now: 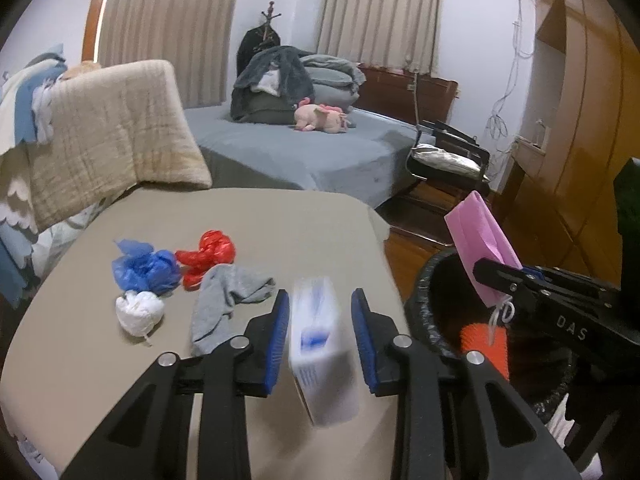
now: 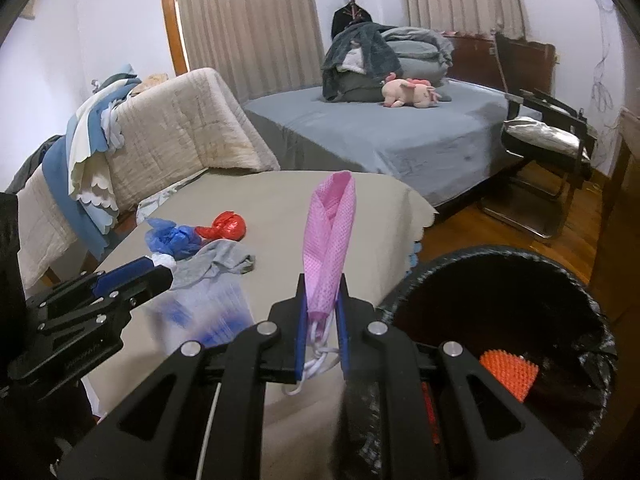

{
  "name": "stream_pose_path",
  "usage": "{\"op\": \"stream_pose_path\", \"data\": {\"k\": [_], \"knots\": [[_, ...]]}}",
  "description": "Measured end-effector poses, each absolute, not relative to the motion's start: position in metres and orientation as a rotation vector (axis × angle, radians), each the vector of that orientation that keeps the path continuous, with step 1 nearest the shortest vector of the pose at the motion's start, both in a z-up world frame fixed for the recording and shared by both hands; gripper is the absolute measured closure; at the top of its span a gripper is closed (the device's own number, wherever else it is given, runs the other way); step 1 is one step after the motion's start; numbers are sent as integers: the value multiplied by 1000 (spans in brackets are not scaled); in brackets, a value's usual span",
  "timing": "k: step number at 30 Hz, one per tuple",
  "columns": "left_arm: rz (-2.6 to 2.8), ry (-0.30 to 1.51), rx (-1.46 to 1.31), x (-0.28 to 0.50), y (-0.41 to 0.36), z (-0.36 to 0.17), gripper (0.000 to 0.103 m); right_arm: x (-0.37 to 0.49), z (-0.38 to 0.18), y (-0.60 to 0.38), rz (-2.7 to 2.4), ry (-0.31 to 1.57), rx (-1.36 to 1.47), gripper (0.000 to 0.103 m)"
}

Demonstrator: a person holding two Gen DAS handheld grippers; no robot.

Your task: Collect trash

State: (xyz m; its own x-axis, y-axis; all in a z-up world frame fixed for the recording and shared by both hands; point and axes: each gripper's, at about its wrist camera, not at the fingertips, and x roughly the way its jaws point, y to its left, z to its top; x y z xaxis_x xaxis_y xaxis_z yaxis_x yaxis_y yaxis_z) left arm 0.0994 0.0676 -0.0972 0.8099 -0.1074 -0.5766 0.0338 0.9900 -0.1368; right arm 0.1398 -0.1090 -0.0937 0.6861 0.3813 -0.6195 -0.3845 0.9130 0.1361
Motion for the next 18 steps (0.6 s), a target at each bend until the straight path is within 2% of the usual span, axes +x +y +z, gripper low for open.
{"op": "stream_pose_path", "data": {"k": [10,15,18], "knots": [[-103,686,-72,97,44,-121,74,130,-109,-136,393,729,16,91],[-105,734,-83,85,52,-135,50,128,-122,-135,402,757,23,91],[-103,747,-90,80,53,-139,40,127,-125,-132,412,766,24,91]]}}
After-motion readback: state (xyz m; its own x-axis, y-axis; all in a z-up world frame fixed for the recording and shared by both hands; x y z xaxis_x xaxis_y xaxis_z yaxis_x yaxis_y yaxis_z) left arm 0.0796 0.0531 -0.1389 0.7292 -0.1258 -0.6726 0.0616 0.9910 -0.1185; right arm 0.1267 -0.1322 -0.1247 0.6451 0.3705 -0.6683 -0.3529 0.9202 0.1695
